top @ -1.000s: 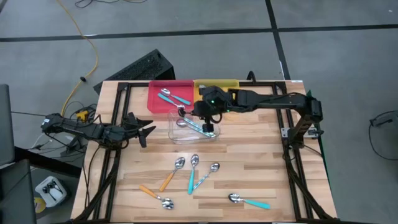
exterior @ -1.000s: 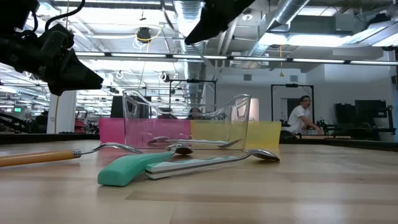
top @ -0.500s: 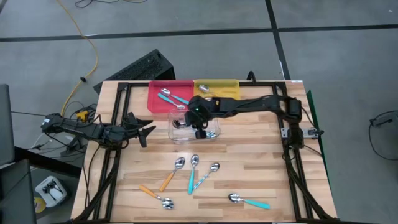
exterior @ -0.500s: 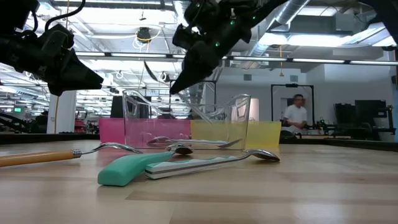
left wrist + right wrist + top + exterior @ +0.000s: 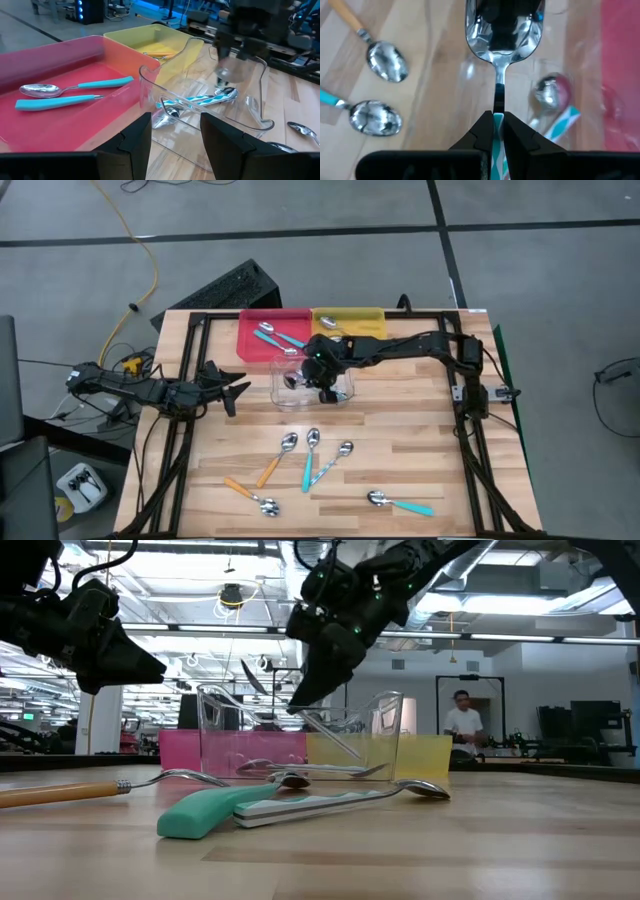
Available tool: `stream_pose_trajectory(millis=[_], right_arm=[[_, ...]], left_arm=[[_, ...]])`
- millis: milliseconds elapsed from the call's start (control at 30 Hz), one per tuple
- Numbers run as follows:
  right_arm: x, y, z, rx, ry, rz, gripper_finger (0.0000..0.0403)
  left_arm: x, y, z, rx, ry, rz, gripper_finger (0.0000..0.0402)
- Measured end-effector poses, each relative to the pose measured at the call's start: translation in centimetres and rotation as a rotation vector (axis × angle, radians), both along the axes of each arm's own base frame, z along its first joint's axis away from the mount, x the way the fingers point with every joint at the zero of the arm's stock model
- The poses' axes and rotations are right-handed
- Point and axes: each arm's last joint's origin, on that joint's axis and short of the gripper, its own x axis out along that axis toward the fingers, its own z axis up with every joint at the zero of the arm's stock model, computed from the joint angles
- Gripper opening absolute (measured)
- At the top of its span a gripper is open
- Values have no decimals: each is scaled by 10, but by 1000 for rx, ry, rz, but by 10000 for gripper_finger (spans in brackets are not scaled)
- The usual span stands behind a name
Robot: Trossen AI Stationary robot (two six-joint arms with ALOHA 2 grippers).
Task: Sort silverware by color (type)
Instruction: Put the green patterned spoon into the transparent bin, then put the light green spoon into the red bin
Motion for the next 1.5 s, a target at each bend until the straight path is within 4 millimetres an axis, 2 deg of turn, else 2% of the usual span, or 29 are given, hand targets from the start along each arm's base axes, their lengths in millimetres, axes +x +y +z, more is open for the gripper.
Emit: stream_pose_trajectory(millis=[300, 1133, 1267, 1500], right_arm=[[-7, -10, -12, 34, 34, -49, 51], [-4, -12, -8, 44, -15, -78, 54], [-4, -15, -8, 61, -12, -106, 73], [-5, -18, -8, 67, -11, -123, 137]], left_arm=[[0, 0, 0, 0, 0, 0, 153], [0, 1, 0, 8, -1, 20, 153], [0, 1, 0, 8, -1, 20, 153], [0, 0, 0, 21, 9, 5, 153]])
